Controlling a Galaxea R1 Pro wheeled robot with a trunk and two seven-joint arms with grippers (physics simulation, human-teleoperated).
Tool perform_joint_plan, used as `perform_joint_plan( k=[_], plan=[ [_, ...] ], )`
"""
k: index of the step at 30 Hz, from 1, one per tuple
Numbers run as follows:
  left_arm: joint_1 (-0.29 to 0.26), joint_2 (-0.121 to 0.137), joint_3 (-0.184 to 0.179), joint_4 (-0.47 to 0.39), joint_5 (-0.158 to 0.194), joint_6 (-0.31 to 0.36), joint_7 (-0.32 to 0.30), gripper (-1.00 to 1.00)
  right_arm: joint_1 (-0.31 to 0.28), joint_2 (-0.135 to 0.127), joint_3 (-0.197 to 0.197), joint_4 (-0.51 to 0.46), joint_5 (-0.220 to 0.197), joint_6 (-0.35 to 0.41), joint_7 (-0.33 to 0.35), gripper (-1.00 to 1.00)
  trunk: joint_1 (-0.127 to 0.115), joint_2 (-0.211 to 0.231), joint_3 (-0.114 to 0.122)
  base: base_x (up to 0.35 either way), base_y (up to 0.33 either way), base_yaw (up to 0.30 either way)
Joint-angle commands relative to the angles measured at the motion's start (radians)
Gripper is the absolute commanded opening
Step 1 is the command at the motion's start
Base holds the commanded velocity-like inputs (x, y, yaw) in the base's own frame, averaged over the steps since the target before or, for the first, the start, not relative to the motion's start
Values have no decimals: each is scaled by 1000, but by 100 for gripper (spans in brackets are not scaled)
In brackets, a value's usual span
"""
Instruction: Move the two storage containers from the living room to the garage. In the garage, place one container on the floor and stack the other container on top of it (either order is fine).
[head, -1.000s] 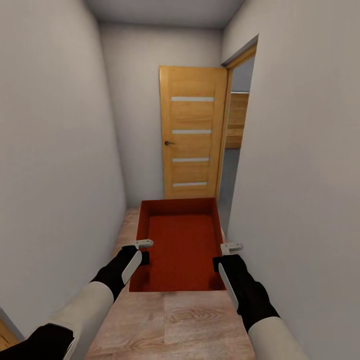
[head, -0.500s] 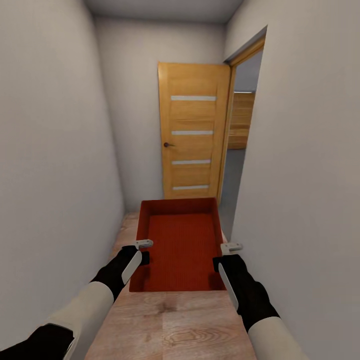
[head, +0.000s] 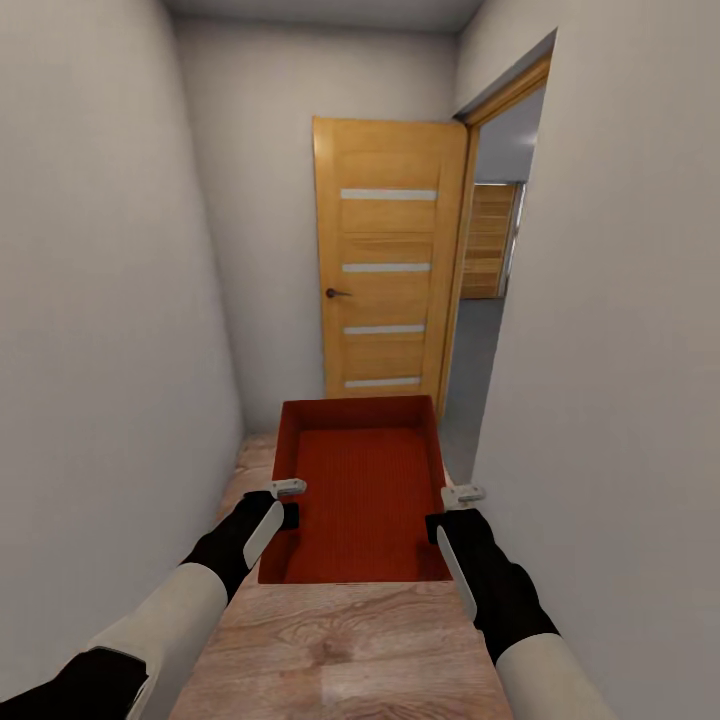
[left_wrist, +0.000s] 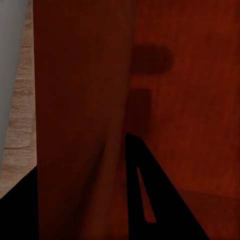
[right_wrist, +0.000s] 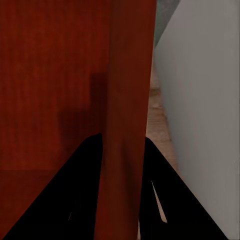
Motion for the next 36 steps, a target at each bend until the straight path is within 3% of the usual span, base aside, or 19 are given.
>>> perform_joint_plan(
  k=[1,19,36],
  plan=[
    [0,-25,0,-2,-26,-9,-1,-100,1,23,38,2,-39,-5,4,-100,0,0,0,336,0,0],
    [0,-25,0,0,-26,-9,-1,-100,1,23,38,2,-39,-5,4,-100,0,0,0,336,2,0],
    [0,-25,0,0,-26,-9,-1,-100,1,23,38,2,-38,-5,4,-100,0,0,0,336,117,0]
  ],
)
